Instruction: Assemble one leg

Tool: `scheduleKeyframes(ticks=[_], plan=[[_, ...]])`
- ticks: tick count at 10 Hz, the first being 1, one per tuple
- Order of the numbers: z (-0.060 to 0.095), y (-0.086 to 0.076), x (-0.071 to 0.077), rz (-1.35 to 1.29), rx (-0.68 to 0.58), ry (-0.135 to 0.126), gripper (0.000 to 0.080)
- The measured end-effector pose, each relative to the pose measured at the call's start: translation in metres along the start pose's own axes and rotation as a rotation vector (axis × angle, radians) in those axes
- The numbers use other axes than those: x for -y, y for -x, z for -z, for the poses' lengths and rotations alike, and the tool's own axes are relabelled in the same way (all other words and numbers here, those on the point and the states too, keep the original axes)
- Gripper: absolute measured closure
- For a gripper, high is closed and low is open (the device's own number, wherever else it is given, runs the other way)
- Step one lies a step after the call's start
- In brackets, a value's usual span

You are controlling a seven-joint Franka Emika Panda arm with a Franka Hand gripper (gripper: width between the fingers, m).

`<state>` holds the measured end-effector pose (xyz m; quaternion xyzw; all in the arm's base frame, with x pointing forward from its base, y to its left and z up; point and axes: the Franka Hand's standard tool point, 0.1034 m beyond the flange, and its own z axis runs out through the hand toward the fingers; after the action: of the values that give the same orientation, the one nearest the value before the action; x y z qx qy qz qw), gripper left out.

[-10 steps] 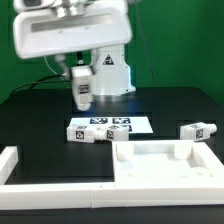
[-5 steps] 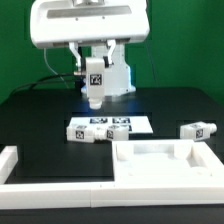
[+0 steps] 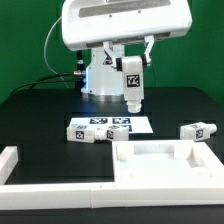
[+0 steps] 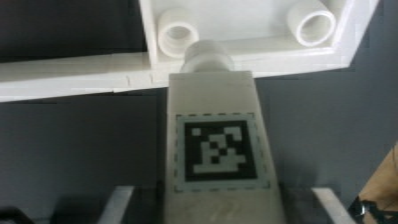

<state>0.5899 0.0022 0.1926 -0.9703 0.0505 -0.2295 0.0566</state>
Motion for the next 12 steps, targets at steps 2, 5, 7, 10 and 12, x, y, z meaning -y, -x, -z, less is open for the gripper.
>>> scheduleKeyframes(ticks=[2, 5, 7, 10, 12], plan=[[-0.001, 0.001, -0.002, -0.006, 0.003, 0.002, 0.0512], [-0.015, -0.001, 0.017, -0.022, -0.027, 0.024, 0.0512], [-0.038, -0.011, 0.05, -0.07, -0.024, 0.009, 0.0512], [-0.06, -0.001, 0.073, -0.125, -0.05, 0.018, 0.0512], [-0.06, -0.001, 0.071, -0.133, -0.051, 0.02, 0.0512]])
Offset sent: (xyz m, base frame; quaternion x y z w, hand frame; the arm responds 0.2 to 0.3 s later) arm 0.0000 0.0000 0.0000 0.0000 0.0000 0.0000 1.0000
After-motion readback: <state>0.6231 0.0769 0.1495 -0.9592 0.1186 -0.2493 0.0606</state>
